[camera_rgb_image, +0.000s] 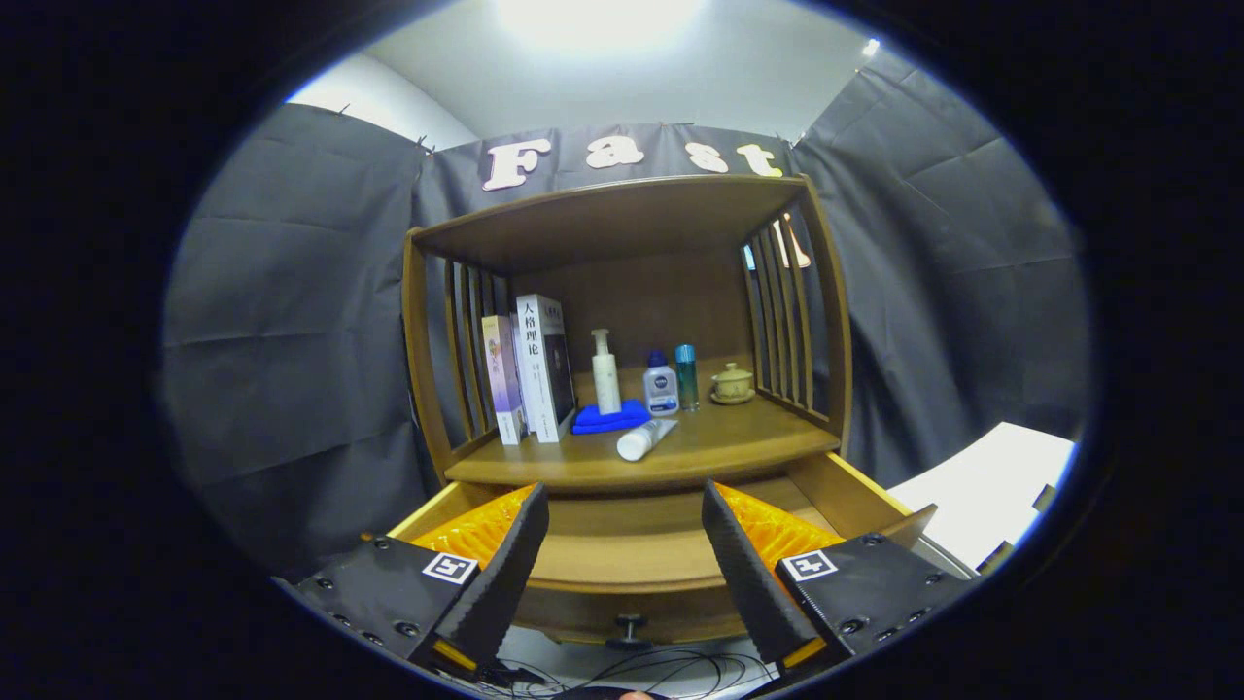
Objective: Pull open the drawer, take out the items inside it, and place them on the countertop above the cabinet.
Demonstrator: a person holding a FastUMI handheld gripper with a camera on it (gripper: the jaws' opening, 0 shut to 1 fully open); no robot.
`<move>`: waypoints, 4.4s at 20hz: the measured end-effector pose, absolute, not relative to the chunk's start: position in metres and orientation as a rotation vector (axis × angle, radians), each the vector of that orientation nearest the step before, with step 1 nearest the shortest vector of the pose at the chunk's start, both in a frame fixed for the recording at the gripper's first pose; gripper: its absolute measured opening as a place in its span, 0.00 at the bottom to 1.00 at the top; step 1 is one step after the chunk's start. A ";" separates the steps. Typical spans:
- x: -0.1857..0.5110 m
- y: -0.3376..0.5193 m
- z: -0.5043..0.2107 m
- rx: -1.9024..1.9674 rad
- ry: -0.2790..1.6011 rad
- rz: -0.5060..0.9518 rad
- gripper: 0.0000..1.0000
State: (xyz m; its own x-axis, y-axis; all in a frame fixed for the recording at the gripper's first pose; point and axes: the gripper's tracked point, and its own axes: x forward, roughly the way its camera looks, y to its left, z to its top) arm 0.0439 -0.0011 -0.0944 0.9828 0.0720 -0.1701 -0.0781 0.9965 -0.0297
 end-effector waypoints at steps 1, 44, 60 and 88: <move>0.037 -0.002 -0.107 -0.034 0.183 0.069 0.98; 0.182 0.016 -0.259 -0.075 0.364 -0.029 0.98; 0.213 0.003 -0.215 -0.093 0.257 -0.062 0.98; 0.008 0.004 -0.048 -0.118 0.046 -0.036 0.97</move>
